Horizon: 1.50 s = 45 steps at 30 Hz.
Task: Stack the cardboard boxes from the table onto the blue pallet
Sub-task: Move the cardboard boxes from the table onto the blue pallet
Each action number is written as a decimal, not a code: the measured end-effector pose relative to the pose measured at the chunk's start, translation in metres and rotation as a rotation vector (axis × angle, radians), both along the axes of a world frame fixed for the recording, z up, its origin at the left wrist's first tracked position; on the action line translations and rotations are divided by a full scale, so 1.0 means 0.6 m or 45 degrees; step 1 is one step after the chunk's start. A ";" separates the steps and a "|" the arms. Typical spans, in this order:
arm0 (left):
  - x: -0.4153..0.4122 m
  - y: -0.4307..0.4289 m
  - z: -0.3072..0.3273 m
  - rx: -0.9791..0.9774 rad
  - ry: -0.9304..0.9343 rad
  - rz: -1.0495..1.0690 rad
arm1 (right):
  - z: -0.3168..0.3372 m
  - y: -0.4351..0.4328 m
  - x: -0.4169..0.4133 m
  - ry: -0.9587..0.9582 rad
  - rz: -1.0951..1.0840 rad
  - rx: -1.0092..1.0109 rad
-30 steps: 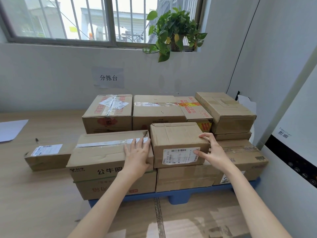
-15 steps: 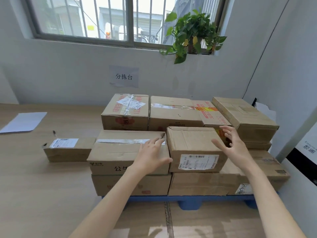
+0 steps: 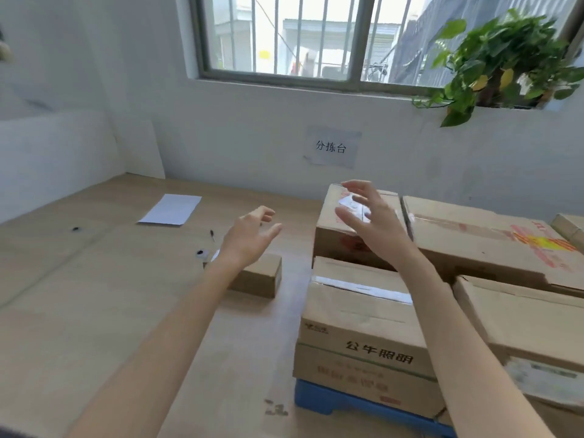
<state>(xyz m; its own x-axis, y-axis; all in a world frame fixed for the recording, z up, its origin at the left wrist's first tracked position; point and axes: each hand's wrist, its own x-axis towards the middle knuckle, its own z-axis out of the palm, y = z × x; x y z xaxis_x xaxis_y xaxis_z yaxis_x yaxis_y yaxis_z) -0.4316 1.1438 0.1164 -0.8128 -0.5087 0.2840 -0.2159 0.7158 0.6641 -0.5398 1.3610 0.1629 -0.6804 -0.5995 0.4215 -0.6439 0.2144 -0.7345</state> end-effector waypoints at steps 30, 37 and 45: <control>-0.109 -0.482 -0.478 0.361 -0.681 0.122 | -0.545 -0.449 -0.155 -0.768 -0.366 0.904; -0.123 -0.475 -0.495 0.458 -0.461 0.156 | -0.542 -0.466 -0.163 -0.690 -0.372 0.851; -0.120 -0.495 -0.398 0.381 -0.296 0.195 | -0.452 -0.491 -0.183 -0.617 -0.320 0.684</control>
<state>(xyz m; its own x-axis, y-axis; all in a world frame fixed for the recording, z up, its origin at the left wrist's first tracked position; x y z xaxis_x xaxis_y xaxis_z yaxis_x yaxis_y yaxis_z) -0.5034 0.8469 -0.1226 -0.7460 -0.6614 -0.0770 -0.4739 0.4462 0.7592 -0.6496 1.0667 -0.1082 -0.8580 -0.4402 -0.2647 -0.1607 0.7195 -0.6757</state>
